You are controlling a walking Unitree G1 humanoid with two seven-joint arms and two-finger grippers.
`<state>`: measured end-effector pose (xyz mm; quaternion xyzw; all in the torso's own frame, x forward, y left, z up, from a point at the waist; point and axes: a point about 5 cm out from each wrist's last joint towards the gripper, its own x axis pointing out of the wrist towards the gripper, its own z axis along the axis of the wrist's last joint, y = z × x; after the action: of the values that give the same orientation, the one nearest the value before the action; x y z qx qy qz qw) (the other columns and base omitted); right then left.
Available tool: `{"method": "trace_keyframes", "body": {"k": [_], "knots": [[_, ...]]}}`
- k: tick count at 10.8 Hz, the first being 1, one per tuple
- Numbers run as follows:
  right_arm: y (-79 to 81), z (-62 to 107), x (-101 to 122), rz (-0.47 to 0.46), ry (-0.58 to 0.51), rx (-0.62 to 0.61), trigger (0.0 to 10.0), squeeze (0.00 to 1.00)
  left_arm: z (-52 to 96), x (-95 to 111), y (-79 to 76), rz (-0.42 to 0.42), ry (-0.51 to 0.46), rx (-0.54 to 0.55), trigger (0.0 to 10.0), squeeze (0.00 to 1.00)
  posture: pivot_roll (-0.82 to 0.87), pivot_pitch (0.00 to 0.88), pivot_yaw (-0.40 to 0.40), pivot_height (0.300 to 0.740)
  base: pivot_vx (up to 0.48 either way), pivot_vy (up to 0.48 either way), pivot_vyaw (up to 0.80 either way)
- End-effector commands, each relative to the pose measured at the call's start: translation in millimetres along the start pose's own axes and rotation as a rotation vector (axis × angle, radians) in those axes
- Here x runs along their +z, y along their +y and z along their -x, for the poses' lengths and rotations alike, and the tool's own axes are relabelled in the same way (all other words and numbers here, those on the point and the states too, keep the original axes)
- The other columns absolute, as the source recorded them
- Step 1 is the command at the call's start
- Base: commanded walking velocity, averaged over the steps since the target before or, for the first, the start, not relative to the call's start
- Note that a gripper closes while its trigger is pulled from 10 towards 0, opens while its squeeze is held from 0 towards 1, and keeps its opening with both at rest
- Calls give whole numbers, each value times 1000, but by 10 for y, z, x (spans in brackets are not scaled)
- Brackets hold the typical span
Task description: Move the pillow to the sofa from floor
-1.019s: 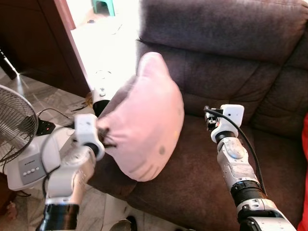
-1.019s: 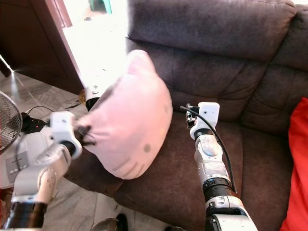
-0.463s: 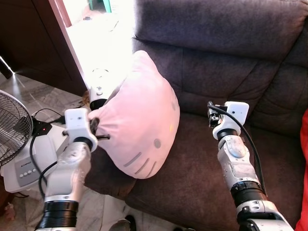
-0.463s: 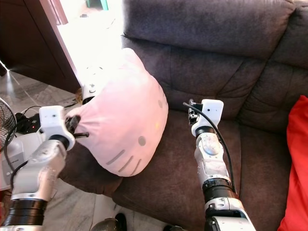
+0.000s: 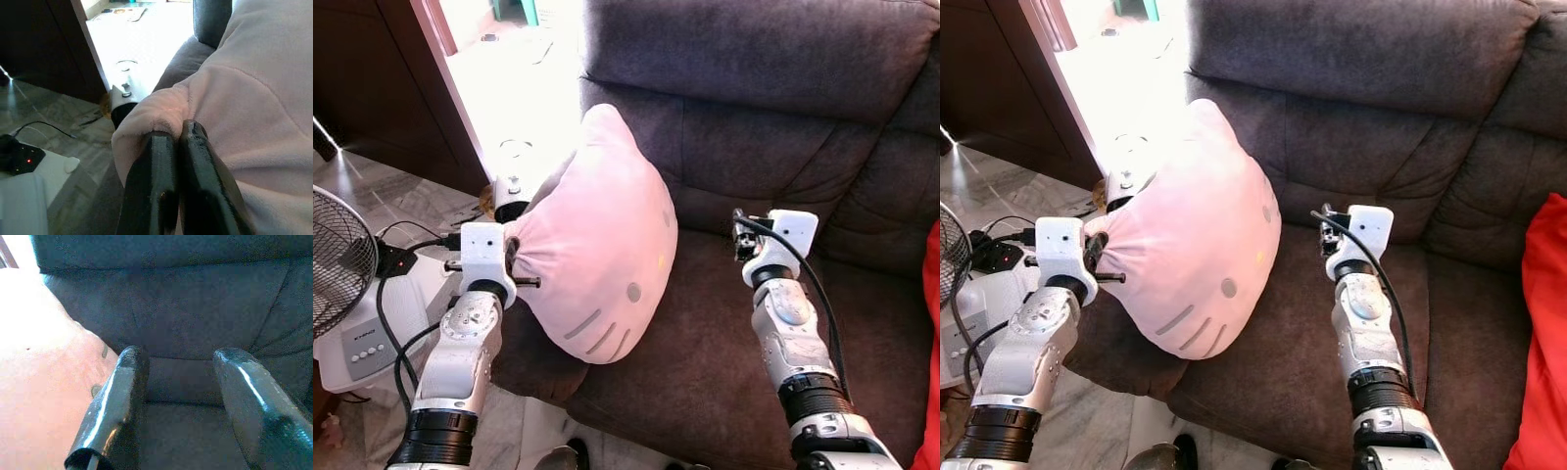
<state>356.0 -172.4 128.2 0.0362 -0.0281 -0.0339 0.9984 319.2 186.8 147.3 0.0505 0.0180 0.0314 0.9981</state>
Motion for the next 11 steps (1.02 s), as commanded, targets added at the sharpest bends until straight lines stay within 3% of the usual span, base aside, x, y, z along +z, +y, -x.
{"method": "trace_keyframes", "body": {"k": [1,2,5,8,11], "knots": [[8,18,3,-1,-5,0,10000,0,15,-1,91,-48,-16,42,10000,737,157,177,4,740,0,0,0],[9,24,0,-3,-4,0,10000,0,15,-9,97,-50,-15,47,10000,1000,156,178,4,740,0,0,0],[9,26,1,-5,-4,3,10000,0,6,43,102,-45,-39,64,10000,1000,156,183,2,740,0,0,0],[35,26,-1,-9,-3,9,10000,0,2,109,165,141,-57,122,10000,1000,159,184,2,740,0,0,0],[43,23,-2,-12,-4,11,10000,0,-2,259,159,310,-112,106,10000,1000,160,181,2,740,0,0,0]]}}
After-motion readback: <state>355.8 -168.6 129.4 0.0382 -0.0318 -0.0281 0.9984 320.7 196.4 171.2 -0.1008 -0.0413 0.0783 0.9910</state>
